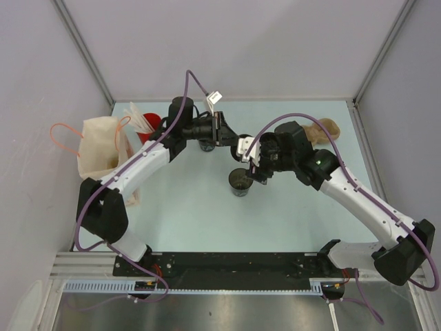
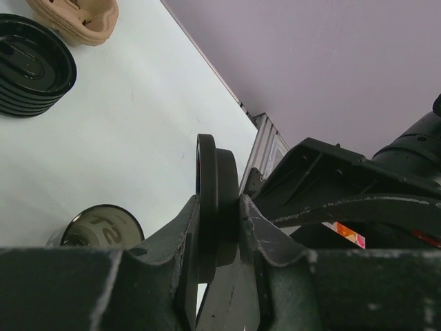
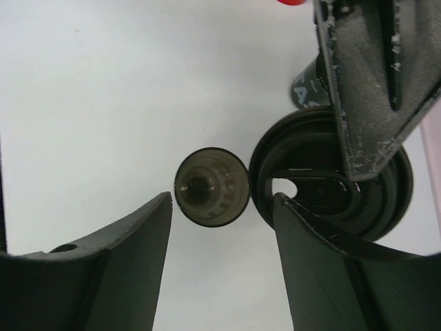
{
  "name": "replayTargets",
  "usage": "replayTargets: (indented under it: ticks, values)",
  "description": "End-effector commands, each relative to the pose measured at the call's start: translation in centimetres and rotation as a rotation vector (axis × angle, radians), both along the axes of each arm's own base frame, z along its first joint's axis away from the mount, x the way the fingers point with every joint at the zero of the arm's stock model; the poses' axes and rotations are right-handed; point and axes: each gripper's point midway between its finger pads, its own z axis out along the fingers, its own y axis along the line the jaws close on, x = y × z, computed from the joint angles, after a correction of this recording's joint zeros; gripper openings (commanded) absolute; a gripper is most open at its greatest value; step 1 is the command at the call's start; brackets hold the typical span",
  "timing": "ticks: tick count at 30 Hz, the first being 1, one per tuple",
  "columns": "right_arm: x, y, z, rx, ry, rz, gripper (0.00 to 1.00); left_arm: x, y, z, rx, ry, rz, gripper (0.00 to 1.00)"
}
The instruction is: Pack the takeout coffee
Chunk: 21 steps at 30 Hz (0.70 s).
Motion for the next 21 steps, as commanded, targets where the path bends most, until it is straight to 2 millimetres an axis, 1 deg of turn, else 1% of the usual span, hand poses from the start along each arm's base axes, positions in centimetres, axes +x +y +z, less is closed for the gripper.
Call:
replayTargets:
  ticks: [1,3,8,13,17,19,21]
  values:
    - [-1.6,0.8,1.8,0.037,-0.004,0.098,0.66,-0.6,0.3,2.2,-0.038,-0.055,0.005,0.13]
    - [-1.3,0.8,1.7,0.030,-0.007,0.088,0.66,-0.7,0.3,2.3,-0.039,-0.054,0.004,0.13]
    - [0.1,1.0,1.7,0.030,-0.030,0.035,0.66,-1.0,0.4,2.4,-0.043,-0.055,0.002,0.13]
    - [0.7,1.3,1.2,0.022,-0.031,0.020,0.66,-1.2,0.5,2.6,-0.050,-0.053,0.002,0.14]
    - [1.0,1.5,1.3,0.016,-0.049,0.005,0.66,-1.2,0.5,2.4,-0.047,-0.046,0.004,0.14]
    - [1.3,1.6,1.0,0.006,-0.052,-0.003,0.65,-1.1,0.5,2.4,-0.049,-0.042,0.006,0.14]
    - [1.6,1.6,1.1,0.004,-0.062,-0.019,0.63,-1.0,0.4,2.2,-0.048,-0.039,0.005,0.14]
